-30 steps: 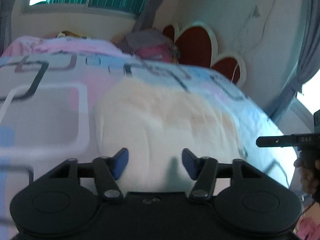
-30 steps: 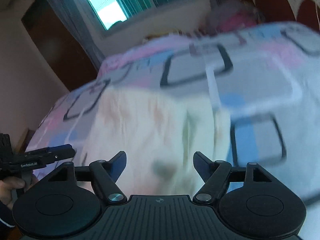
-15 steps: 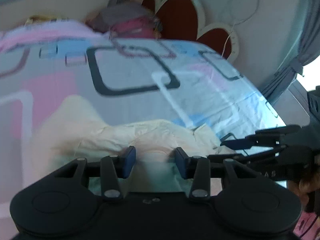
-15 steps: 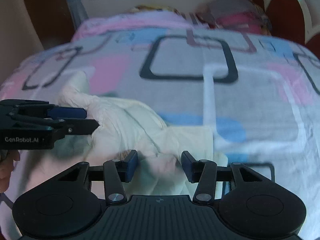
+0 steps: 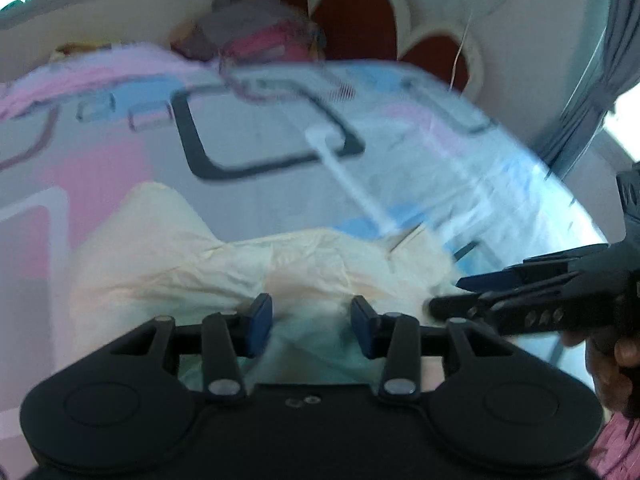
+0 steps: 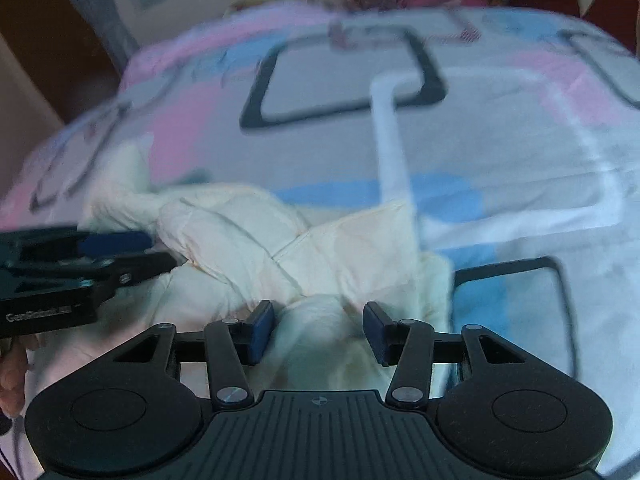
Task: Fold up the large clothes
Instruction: 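Grasp the jacket edge again with the right tool, then fold the held edge onto the bundle with the right tool and release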
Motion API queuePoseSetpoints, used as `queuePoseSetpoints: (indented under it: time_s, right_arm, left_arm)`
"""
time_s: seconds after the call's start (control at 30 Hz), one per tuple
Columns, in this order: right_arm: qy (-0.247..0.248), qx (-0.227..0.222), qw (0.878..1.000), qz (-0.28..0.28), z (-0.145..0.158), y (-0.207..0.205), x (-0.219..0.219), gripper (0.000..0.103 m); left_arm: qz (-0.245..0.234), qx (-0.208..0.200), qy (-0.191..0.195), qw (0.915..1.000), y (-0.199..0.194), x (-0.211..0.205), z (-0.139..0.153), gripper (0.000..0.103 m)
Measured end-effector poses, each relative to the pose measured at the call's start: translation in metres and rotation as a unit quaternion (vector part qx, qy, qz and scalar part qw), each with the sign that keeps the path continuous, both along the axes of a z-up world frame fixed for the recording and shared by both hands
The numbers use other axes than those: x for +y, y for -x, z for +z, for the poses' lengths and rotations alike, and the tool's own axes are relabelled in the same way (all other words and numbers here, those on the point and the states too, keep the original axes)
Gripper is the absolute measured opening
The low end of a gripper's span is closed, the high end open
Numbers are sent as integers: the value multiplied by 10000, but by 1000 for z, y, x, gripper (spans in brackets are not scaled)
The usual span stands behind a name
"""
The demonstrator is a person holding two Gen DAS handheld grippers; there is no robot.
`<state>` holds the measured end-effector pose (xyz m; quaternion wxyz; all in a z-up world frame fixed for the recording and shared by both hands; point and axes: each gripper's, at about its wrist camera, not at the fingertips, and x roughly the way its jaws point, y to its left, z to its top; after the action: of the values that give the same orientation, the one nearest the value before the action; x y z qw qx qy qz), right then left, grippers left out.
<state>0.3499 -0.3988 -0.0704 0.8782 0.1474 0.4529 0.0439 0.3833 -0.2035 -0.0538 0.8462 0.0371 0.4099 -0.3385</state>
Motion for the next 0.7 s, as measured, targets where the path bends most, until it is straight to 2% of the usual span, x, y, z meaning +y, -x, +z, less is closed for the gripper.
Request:
queuePoseSetpoints:
  time_s: [0.1, 0.2, 0.37, 0.43, 0.5, 0.6, 0.7]
  right_arm:
    - [-176, -393, 9988, 219, 30, 36, -1, 48]
    - [-105, -353, 9976, 589, 36, 63, 12, 48]
    - [143, 113, 9955, 935, 12, 87, 40, 48]
    - [-23, 307, 9952, 926, -2, 94, 43, 48]
    - [-196, 443, 9949, 885, -16, 100, 44, 48]
    - [-324, 476, 9945, 874, -17, 108, 47, 48]
    - [-377, 534, 9948, 778, -27, 109, 45, 48]
  left_arm:
    - [67, -234, 365, 9990, 29, 36, 24, 44]
    - [-31, -167, 459, 9988, 58, 58, 31, 42]
    - [-284, 286, 360, 9985, 97, 62, 14, 42]
    - [-250, 364, 230, 9988, 104, 61, -1, 42]
    - [-117, 481, 261, 9984, 104, 63, -9, 42]
    - [-44, 496, 259, 9984, 107, 66, -9, 42]
    - [-94, 484, 67, 9988, 108, 62, -15, 41]
